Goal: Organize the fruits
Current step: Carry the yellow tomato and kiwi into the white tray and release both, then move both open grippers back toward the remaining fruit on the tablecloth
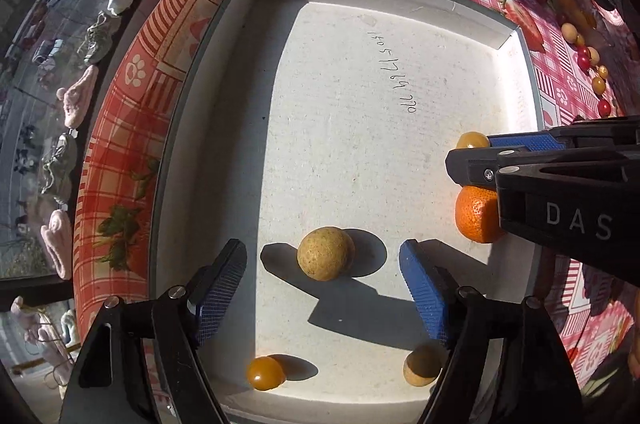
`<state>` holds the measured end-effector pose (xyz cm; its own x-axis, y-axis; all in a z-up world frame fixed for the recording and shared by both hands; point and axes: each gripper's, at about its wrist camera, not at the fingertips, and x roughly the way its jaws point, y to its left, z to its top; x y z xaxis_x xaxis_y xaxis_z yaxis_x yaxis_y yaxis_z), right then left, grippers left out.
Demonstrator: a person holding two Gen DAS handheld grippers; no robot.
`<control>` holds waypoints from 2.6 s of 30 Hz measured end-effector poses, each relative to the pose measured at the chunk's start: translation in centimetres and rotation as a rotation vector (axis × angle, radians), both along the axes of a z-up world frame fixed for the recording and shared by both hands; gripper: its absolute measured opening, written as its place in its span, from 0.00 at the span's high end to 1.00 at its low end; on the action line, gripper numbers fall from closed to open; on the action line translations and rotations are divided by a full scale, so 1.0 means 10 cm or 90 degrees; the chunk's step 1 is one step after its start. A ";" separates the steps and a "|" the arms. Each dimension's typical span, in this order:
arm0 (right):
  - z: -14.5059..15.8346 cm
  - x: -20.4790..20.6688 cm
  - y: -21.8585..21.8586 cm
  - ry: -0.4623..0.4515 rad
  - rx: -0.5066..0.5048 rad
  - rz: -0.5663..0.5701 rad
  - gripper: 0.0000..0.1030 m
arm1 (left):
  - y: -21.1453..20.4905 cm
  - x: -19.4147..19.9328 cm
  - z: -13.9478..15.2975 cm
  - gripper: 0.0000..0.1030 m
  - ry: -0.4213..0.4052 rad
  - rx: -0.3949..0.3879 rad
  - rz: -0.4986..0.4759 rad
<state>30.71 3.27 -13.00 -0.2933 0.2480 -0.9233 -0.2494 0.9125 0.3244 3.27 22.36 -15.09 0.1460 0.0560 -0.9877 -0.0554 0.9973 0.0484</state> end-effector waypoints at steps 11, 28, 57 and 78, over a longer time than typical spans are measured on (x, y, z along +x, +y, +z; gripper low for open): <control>0.18 -0.05 0.16 -0.008 0.023 -0.015 0.22 | 0.01 -0.03 0.02 0.20 0.026 0.000 0.011; 0.58 0.01 -0.70 -0.035 0.027 -0.098 0.15 | -0.33 -0.09 0.35 0.20 0.010 0.016 -0.022; 0.29 -0.61 -3.27 0.018 -0.114 -0.379 0.15 | -2.14 0.34 0.39 0.20 0.002 -0.019 -0.221; 0.03 -0.20 -3.15 -0.026 -0.093 -0.288 0.15 | -2.60 -0.11 -0.02 0.20 0.020 -0.047 -0.304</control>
